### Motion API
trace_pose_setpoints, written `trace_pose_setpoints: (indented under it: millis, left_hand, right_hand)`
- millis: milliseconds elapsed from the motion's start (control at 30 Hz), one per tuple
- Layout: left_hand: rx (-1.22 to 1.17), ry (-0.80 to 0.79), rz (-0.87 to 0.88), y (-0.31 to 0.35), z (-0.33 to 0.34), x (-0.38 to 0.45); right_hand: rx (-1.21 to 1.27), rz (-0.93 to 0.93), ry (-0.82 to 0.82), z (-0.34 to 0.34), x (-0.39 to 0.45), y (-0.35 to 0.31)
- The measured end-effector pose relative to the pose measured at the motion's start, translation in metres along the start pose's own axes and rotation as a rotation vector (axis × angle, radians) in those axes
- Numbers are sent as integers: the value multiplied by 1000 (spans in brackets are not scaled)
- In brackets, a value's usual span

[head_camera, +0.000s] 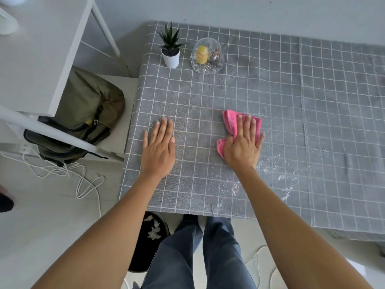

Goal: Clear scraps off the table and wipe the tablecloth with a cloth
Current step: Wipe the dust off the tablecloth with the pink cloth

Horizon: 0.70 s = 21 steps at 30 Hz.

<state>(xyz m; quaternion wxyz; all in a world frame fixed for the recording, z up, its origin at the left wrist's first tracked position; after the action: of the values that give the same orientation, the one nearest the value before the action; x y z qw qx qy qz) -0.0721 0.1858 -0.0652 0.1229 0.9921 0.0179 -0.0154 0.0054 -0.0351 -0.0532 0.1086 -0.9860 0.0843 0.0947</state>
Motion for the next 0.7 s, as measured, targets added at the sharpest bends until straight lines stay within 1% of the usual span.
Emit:
trace_pose_setpoints:
  millis: [100, 200, 267, 333, 433, 600, 700]
  left_hand:
    - [-2, -3, -12, -4, -1, -4]
    - [-13, 5, -19, -4, -1, -3]
    - [-14, 14, -24, -3, -1, -4]
    - [-4, 22, -26, -3, -1, -4]
    - [-6, 38, -27, -4, 0, -4]
    - [-3, 37, -34, -5, 1, -3]
    - [-10, 37, -37, -5, 0, -4]
  right_hand:
    - [43, 78, 3, -5, 1, 12]
    - [51, 84, -13, -3, -5, -2]
    - [-8, 4, -32, 5, -16, -23]
    - [-54, -120, -64, 16, -33, -50]
    - [-22, -277, -106, 27, -59, -79]
    - [-29, -355, -90, 22, -53, -62]
    - [-104, -254, -64, 17, -37, -31]
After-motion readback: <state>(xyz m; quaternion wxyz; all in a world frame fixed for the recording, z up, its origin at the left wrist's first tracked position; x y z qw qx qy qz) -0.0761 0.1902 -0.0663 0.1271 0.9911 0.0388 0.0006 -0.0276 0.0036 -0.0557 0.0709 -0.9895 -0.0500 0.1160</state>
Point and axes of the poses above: each hand's wrist, its own x-axis towards the middle knuckle, its own z-axis out of the palm, y = z × x, the point moved 2 cm from there along x, towards the middle knuckle, and after that the axes turned 11 degrees about z, right-handed, at the moved point
